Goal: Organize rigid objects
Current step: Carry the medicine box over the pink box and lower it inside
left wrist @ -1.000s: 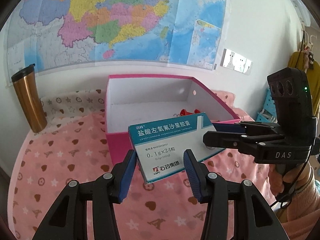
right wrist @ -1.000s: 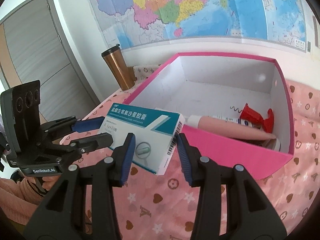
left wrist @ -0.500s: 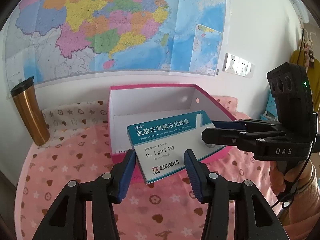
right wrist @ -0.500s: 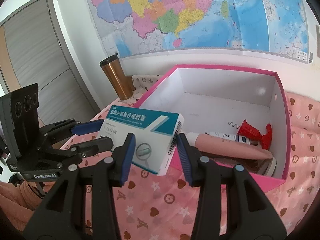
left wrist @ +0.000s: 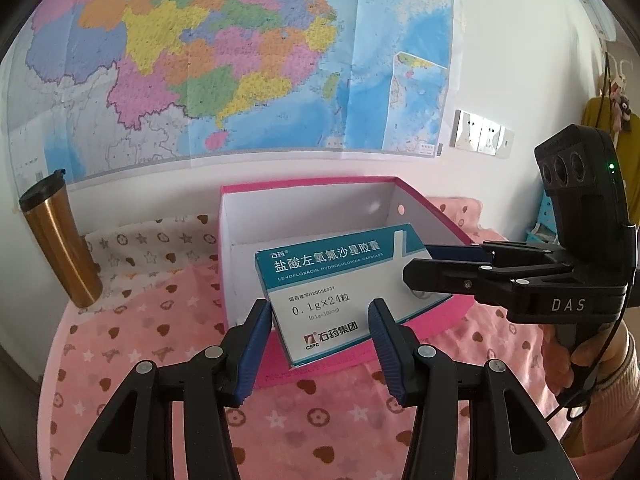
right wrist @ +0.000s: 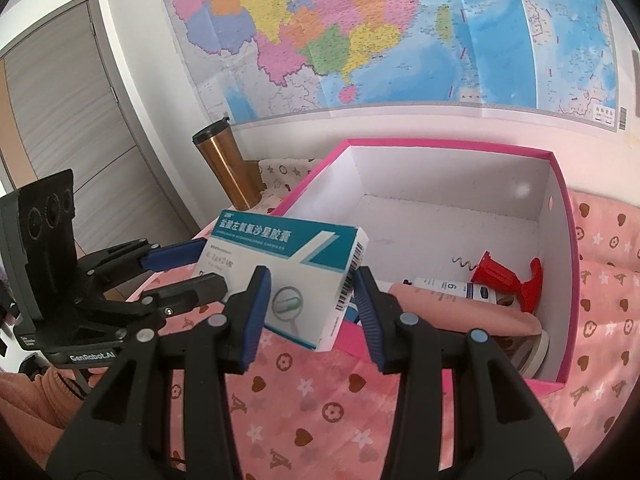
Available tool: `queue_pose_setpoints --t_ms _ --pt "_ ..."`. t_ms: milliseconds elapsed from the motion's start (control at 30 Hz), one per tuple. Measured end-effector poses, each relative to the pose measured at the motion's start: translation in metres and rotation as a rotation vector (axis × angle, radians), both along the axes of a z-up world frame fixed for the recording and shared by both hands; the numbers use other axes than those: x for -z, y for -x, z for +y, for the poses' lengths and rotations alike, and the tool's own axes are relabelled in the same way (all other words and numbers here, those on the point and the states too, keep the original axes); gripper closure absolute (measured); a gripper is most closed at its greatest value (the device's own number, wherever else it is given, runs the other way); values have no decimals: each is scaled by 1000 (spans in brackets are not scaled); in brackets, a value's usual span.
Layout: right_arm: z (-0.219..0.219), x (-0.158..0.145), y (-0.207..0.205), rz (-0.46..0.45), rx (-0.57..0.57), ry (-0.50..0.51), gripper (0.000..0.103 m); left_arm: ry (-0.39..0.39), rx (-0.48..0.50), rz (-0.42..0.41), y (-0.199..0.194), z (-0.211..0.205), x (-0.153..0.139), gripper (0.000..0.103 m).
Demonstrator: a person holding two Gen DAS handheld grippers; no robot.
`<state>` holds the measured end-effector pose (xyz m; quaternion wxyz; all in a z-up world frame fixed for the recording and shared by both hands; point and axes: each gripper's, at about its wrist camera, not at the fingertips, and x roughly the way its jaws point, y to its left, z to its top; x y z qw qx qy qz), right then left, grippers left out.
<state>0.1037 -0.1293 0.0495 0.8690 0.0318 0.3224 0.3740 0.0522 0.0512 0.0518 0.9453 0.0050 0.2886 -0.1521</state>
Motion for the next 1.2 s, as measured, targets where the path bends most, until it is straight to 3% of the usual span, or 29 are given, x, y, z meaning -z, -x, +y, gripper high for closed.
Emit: queue_pose_setpoints --t_ms 1200 --pt "4 6 -18 31 5 -10 56 -19 -30 11 -25 5 1 53"
